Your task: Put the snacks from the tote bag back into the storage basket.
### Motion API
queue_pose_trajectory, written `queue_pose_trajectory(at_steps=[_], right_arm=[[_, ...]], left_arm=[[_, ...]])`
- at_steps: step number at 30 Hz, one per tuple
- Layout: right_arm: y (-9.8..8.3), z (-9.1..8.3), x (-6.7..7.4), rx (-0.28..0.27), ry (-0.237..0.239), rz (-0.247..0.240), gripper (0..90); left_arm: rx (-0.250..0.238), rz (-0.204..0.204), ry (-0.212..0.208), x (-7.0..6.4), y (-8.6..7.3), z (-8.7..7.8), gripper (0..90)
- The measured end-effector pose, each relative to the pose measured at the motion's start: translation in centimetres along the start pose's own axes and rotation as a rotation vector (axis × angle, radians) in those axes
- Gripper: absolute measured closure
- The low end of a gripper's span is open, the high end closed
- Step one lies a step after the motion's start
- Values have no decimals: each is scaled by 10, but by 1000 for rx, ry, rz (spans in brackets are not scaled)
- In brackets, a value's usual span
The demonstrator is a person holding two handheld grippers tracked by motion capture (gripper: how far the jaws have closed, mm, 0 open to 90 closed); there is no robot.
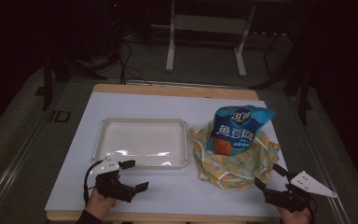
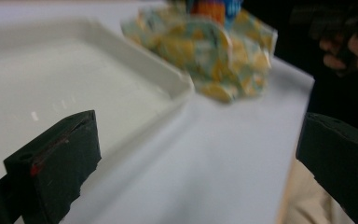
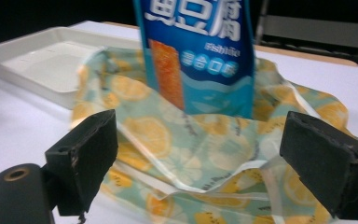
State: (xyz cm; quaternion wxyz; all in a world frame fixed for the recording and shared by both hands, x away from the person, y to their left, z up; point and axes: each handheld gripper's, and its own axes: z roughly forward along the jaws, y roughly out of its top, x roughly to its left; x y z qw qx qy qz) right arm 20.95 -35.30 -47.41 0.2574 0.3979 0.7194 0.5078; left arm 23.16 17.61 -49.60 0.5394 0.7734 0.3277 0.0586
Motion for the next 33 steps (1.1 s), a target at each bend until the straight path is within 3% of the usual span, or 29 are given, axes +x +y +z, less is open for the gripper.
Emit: queue_pose_trajectory(at_steps=[1, 3, 4, 5, 8, 9, 12, 19, 33], right_arm=[[0, 0, 0, 0, 0, 0, 112], [1, -3, 1, 4, 4, -20, 112], [1, -3, 1, 4, 4, -20, 112], [1, -4, -1, 9, 14, -17, 112], [3, -4, -2, 12, 21, -22, 112], [5, -5, -2, 10, 45, -23, 112], [8, -6, -3, 17, 72, -30, 114], [14, -4, -1, 38, 111, -74, 127], [24, -3, -3, 30, 116, -90, 138]], left_arm=[[0, 0, 0, 0, 0, 0, 2], [32, 68, 58, -8, 3, 1, 2], [32, 68, 58, -8, 3, 1, 2], [18, 101, 59, -12, 6, 1, 2], [-2, 104, 35, -14, 9, 1, 2], [-8, 97, -9, -15, 12, 4, 2], [6, 95, -37, -18, 15, 12, 2], [27, 121, -66, -20, 25, 27, 2], [28, 153, -108, -30, 52, 57, 3]])
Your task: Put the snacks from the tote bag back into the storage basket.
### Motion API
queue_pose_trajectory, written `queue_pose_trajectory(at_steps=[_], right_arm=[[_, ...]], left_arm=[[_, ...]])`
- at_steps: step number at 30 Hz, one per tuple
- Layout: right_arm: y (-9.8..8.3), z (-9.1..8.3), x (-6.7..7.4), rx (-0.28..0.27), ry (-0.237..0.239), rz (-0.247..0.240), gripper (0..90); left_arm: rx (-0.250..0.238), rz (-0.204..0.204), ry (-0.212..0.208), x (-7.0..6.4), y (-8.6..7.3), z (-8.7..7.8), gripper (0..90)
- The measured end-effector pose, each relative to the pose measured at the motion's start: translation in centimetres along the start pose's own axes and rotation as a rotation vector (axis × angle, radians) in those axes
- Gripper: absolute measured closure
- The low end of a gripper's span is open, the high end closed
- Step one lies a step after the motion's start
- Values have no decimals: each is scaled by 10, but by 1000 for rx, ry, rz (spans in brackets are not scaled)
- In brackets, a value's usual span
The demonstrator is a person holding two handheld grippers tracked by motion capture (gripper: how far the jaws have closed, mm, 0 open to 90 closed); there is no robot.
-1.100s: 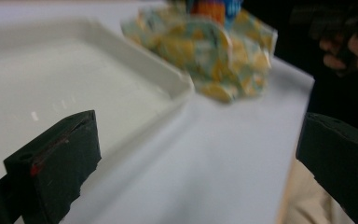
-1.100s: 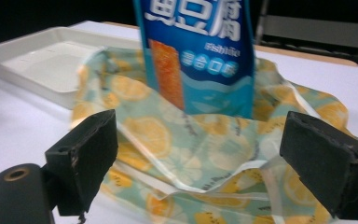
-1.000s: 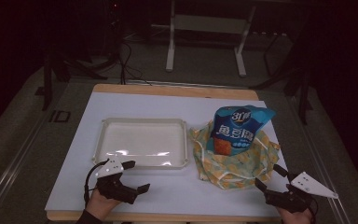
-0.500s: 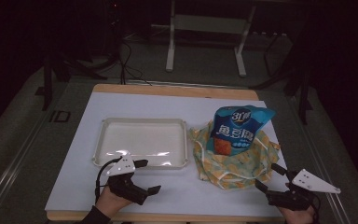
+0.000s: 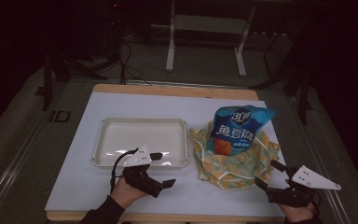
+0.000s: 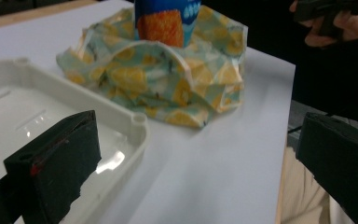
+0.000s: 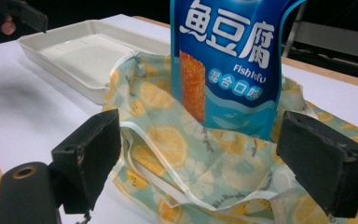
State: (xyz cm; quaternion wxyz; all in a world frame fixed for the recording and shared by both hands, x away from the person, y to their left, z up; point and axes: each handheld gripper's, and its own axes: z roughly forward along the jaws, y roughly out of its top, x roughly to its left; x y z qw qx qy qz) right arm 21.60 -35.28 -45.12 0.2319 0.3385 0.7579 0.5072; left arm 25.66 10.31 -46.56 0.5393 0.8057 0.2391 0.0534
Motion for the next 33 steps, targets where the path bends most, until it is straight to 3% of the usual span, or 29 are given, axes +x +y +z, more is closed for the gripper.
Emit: queue_pose_trajectory(at_steps=[16, 23, 33], right_arm=[[20, 5, -11, -33, -3, -37, 152], [27, 11, -17, -47, -9, -39, 152], [35, 19, -25, -50, -26, -56, 173]], left_arm=[[4, 18, -12, 2, 27, 29, 8], [-9, 10, -20, 10, 39, 39, 9], [-11, 44, -30, 16, 60, 64, 9]])
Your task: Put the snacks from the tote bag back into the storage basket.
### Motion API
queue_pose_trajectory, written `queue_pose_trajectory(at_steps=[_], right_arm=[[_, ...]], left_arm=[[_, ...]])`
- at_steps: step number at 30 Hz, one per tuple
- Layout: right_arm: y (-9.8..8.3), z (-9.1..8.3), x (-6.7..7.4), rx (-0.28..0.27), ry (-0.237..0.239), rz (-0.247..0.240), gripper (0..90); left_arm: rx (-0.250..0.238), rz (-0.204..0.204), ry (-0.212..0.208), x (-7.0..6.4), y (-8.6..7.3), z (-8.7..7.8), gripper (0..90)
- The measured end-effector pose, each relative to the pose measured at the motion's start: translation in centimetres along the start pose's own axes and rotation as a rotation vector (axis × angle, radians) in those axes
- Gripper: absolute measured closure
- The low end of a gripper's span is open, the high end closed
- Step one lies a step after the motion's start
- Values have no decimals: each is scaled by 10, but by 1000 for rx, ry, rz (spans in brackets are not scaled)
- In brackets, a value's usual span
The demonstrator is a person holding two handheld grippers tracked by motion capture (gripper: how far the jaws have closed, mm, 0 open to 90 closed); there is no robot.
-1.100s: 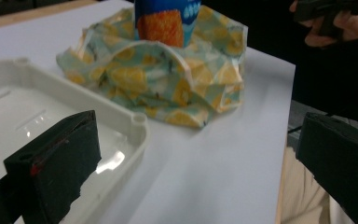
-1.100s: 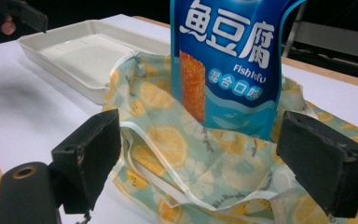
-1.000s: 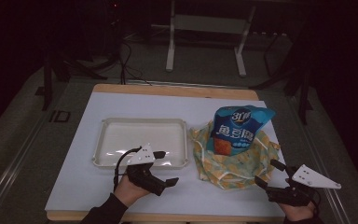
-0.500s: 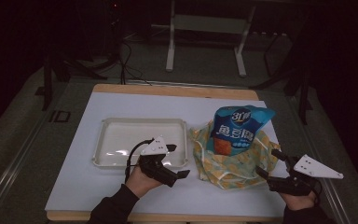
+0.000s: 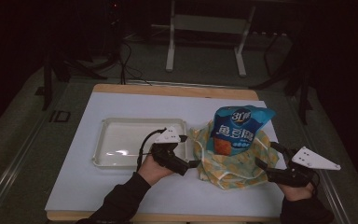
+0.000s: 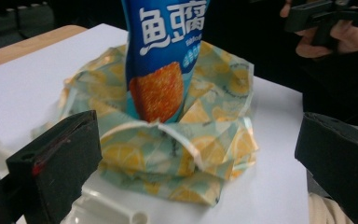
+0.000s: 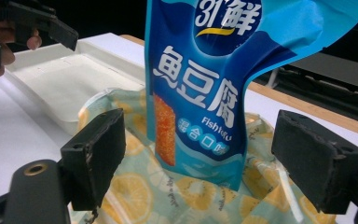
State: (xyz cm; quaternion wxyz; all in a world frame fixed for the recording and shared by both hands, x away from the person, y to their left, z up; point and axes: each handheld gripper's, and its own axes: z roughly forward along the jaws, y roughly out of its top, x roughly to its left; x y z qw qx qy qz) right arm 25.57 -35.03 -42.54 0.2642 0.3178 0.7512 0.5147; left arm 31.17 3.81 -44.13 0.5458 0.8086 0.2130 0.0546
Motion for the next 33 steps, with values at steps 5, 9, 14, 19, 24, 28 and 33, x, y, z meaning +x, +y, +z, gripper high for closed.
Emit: queue_pose_trajectory(at_steps=[5, 9, 14, 19, 24, 28, 33], right_arm=[[3, 4, -4, -7, -4, -1, 173], [4, 7, -5, -6, -13, -1, 173], [6, 15, -8, 0, -23, 9, 173], [10, 22, -11, 4, -29, 11, 173], [11, 28, -14, 9, -28, 20, 174], [10, 34, -17, 19, -27, 31, 174], [8, 43, -23, 29, -33, 49, 194]], left_arm=[[-3, 8, -12, 4, 8, 9, 9], [-8, 6, -7, 8, 12, 17, 9], [-14, 9, -4, 12, 18, 30, 9], [-21, 7, 4, 18, 25, 41, 9], [-14, 7, 4, 22, 29, 52, 9], [-14, -3, 8, 25, 31, 60, 9], [-18, -7, 14, 30, 35, 69, 52]])
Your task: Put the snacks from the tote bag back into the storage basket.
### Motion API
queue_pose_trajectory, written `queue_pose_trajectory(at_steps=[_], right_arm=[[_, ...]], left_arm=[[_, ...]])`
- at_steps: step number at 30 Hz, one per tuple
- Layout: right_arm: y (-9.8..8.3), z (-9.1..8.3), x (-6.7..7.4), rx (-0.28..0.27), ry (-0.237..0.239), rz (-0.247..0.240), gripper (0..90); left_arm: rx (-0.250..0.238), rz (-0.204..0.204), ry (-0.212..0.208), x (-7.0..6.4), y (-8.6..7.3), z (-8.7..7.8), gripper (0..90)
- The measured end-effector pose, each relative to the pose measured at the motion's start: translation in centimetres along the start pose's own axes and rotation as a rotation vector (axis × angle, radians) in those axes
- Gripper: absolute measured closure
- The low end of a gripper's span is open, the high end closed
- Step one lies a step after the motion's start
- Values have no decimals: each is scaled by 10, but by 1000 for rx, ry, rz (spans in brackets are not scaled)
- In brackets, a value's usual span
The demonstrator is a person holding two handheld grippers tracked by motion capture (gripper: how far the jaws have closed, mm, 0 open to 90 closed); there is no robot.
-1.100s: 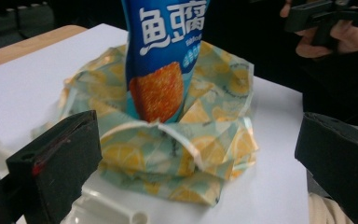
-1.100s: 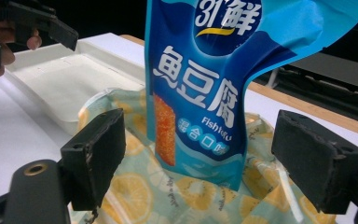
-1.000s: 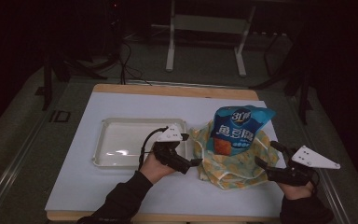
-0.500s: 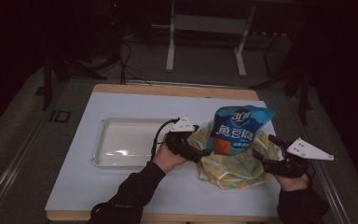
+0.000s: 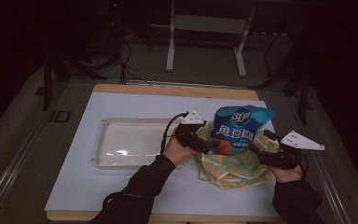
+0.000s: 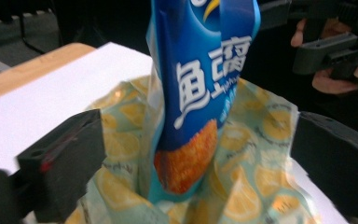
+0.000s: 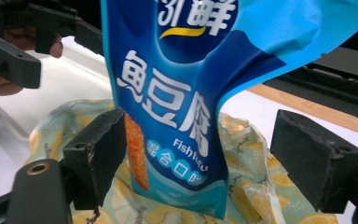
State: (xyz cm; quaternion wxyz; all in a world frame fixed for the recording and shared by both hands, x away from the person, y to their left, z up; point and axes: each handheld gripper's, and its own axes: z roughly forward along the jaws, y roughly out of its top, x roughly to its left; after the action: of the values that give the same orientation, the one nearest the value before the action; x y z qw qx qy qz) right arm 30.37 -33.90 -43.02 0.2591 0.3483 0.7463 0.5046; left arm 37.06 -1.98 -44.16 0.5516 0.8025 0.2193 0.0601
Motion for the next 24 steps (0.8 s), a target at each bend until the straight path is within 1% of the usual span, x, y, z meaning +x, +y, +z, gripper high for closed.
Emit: queue_pose_trajectory(at_steps=[1, 3, 4, 5, 6, 7, 8, 9, 10, 11, 12, 13, 14, 15, 16, 17, 18, 19, 20, 22, 23, 24], right_arm=[[0, 0, 0, 0, 0, 0, 194], [0, 3, -2, 2, -4, 5, 207], [0, 5, -3, 3, -7, 6, 217], [0, 7, -4, 5, -9, 9, 229], [0, 9, -6, 9, -15, 10, 236], [-1, 12, -7, 9, -15, 20, 264], [-1, 12, -7, 9, -15, 20, 264], [-1, 13, -7, 11, -22, 21, 287], [-1, 15, -7, 12, -31, 22, 307], [-1, 18, -7, 19, -34, 24, 329], [-1, 18, -7, 19, -34, 24, 329], [-1, 21, -8, 22, -41, 26, 360], [-1, 21, -8, 22, -41, 26, 360], [0, 23, -8, 23, -48, 35, 400], [0, 23, -9, 23, -51, 37, 435], [0, 23, -9, 23, -51, 37, 435], [0, 24, -9, 23, -54, 35, 460], [0, 25, -9, 28, -63, 21, 494], [0, 26, -8, 33, -63, 18, 511], [0, 27, -8, 37, -62, 13, 529], [0, 28, -8, 42, -66, 7, 567], [0, 28, -8, 42, -66, 7, 567]], left_arm=[[-3, 0, -4, 1, 1, 2, 52], [-8, -5, 0, 2, 3, 5, 58], [-11, -1, -4, 2, 4, 6, 80], [-13, 6, 9, 1, 5, 8, 109], [-12, 9, 9, 1, 5, 9, 135], [-1, 13, 16, 1, 6, 13, 156], [-1, 13, 16, 1, 6, 13, 166], [2, 17, 16, 1, 6, 15, 166], [1, 19, 27, 1, 6, 16, 184], [0, 13, 32, 2, 6, 17, 219], [-4, 8, 26, 2, 6, 18, 219], [-7, 9, 41, 2, 6, 19, 258], [-9, 10, 43, 3, 6, 19, 258], [-16, 6, 39, 3, 6, 20, 340], [-20, 7, 50, 3, 6, 20, 368], [-20, 9, 47, 3, 6, 21, 368], [-15, 13, 44, 3, 7, 21, 402], [-12, 15, 53, 3, 7, 23, 423], [-8, 17, 47, 3, 7, 24, 444], [-1, 24, 61, 2, 9, 27, 447], [-1, 19, 57, 2, 9, 28, 503], [-1, 23, 71, 1, 9, 29, 503]])
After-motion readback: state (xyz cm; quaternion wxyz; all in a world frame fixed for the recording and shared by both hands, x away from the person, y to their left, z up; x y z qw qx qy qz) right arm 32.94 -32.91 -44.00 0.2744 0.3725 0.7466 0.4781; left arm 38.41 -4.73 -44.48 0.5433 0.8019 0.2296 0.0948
